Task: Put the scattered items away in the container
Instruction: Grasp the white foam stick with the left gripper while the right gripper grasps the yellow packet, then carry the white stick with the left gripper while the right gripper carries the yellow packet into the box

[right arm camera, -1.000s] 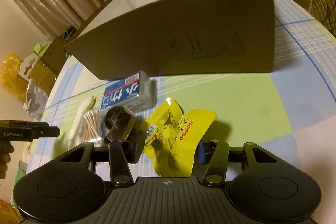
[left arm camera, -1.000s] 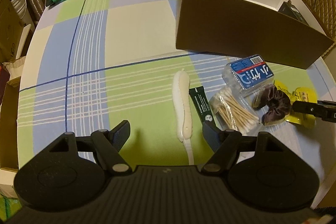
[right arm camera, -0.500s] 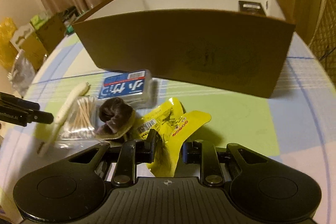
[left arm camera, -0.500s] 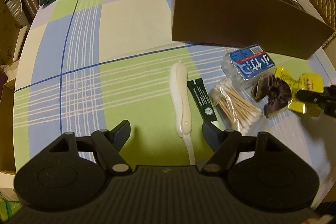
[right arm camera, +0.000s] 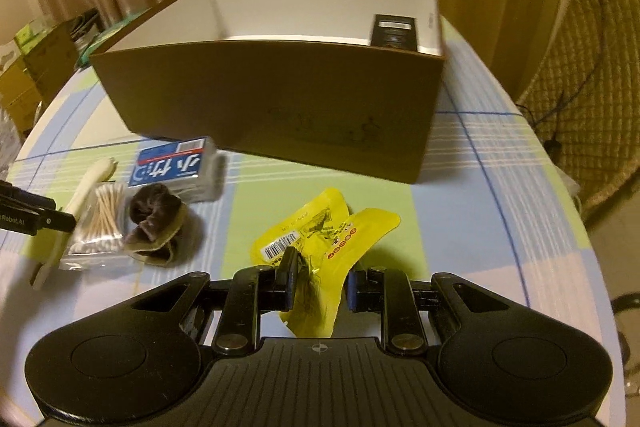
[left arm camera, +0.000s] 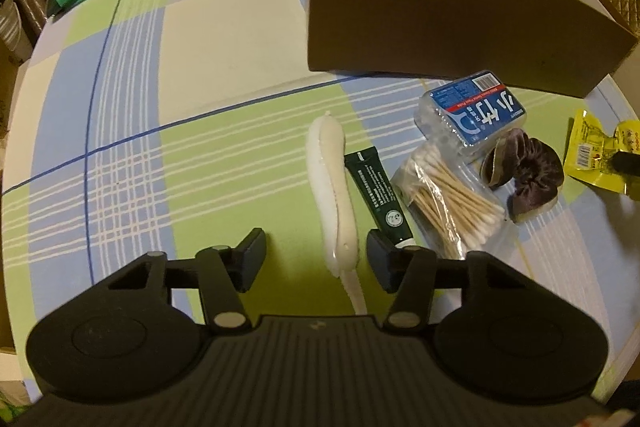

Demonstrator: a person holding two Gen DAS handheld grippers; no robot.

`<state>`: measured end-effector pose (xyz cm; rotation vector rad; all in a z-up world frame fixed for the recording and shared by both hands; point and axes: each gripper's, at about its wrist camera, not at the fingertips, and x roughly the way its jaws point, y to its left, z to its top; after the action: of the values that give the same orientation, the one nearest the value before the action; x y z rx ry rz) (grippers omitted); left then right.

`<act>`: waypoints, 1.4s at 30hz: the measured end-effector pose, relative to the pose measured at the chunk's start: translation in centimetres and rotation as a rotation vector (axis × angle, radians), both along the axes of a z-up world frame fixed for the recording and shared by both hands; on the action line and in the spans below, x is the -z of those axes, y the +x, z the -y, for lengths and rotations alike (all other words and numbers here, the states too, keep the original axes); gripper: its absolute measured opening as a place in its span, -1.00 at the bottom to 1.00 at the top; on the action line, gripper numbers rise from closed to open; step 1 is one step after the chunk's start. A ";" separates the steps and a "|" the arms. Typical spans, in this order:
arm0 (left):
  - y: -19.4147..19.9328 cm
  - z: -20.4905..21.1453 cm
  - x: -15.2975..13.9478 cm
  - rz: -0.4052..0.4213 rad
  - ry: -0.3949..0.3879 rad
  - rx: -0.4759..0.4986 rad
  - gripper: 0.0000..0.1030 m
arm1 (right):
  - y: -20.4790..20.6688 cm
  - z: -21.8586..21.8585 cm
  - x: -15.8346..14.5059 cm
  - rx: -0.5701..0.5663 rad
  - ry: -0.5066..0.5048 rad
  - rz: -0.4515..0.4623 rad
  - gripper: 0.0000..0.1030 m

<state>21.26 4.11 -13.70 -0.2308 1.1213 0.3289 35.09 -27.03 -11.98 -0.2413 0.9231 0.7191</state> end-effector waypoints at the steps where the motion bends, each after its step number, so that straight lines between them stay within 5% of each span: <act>1: 0.1 0.0 0.1 -0.002 -0.006 0.004 -0.14 | 0.0 0.2 0.0 0.008 0.002 -0.005 -0.61; 9: 0.6 0.6 0.5 0.000 0.035 0.037 -0.29 | -0.3 0.8 -0.1 0.035 0.012 -0.019 -0.61; 13: -0.3 0.4 0.4 0.014 0.043 0.031 -0.66 | -0.4 0.8 -0.1 0.038 0.011 -0.020 -0.61; 34: -2.8 -0.6 0.0 -0.001 0.026 -0.061 -0.68 | -1.6 1.1 -0.2 0.029 0.011 -0.016 -0.61; 42: -4.2 -0.4 -1.3 0.047 -0.045 -0.089 -0.69 | -2.1 1.2 -1.3 0.027 0.037 -0.005 -0.65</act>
<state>17.05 4.52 -12.42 -0.3276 1.0749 0.3753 33.03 -28.26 -10.72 -0.1939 0.9152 0.7119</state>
